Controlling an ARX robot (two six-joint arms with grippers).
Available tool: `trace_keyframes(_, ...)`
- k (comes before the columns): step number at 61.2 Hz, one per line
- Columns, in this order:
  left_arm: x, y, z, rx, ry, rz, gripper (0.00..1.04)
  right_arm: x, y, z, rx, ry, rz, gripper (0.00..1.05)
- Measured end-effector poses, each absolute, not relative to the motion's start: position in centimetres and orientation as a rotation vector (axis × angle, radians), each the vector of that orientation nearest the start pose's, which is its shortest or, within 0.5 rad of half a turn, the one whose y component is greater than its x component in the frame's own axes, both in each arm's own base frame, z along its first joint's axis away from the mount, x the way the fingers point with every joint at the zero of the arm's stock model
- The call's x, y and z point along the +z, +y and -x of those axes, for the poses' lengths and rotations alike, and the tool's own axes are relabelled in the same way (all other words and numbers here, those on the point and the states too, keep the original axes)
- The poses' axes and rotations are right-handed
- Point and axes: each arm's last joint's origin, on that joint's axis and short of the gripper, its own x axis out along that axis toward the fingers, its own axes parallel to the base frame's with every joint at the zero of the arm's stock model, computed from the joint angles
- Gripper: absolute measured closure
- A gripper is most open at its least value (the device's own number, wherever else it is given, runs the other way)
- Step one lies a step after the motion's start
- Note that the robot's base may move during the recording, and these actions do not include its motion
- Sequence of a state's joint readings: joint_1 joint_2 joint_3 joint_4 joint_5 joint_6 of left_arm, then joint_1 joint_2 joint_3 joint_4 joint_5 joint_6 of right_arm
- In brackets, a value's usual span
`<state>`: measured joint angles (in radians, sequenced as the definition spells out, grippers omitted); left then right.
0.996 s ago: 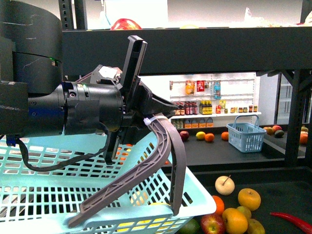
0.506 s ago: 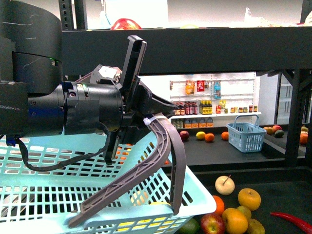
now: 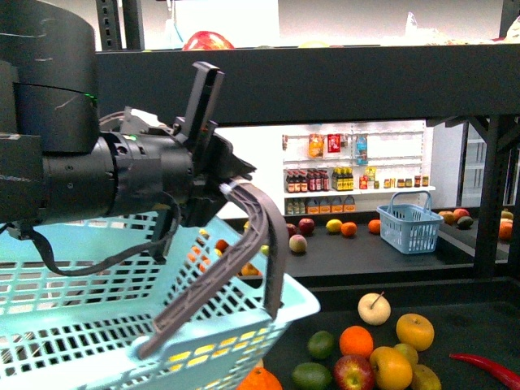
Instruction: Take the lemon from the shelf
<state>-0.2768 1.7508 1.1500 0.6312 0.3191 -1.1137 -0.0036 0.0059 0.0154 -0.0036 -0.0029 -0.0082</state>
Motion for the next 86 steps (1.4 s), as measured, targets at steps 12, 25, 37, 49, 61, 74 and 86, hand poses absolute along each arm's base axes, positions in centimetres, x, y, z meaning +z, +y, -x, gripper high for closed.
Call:
trace_keyframes(12, 28.1, -4.2, -40.4, -0.357, 0.016, 1.281, 0.98, 16.8, 0.0, -9.7, -0.001, -0.007, 0.008, 0.07)
trace_keyframes(25, 28.2, 3.7, -41.4, -0.278, -0.188, 1.406, 0.98, 16.8, 0.0, -9.7, 0.0, -0.007, 0.008, 0.07)
trace_keyframes(37, 26.1, 10.3, -41.7, -0.215, -0.293, 1.455, 0.98, 16.8, 0.0, -9.7, 0.0, -0.007, 0.008, 0.07)
trace_keyframes(49, 24.7, 14.0, -41.5, -0.225, -0.344, 1.444, 0.98, 16.8, 0.0, -9.7, 0.0, -0.007, 0.008, 0.07)
trace_keyframes(61, 23.5, 16.8, -41.5, -0.271, -0.353, 1.427, 0.98, 16.8, 0.0, -9.7, 0.0, -0.007, 0.008, 0.07)
trace_keyframes(74, 21.2, 18.9, -41.2, -0.287, -0.382, 1.442, 0.98, 16.8, 0.0, -9.7, 0.0, -0.007, 0.008, 0.07)
trace_keyframes(86, 20.2, 19.4, -41.0, -0.281, -0.382, 1.466, 0.98, 16.8, 0.0, -9.7, 0.0, -0.007, 0.008, 0.07)
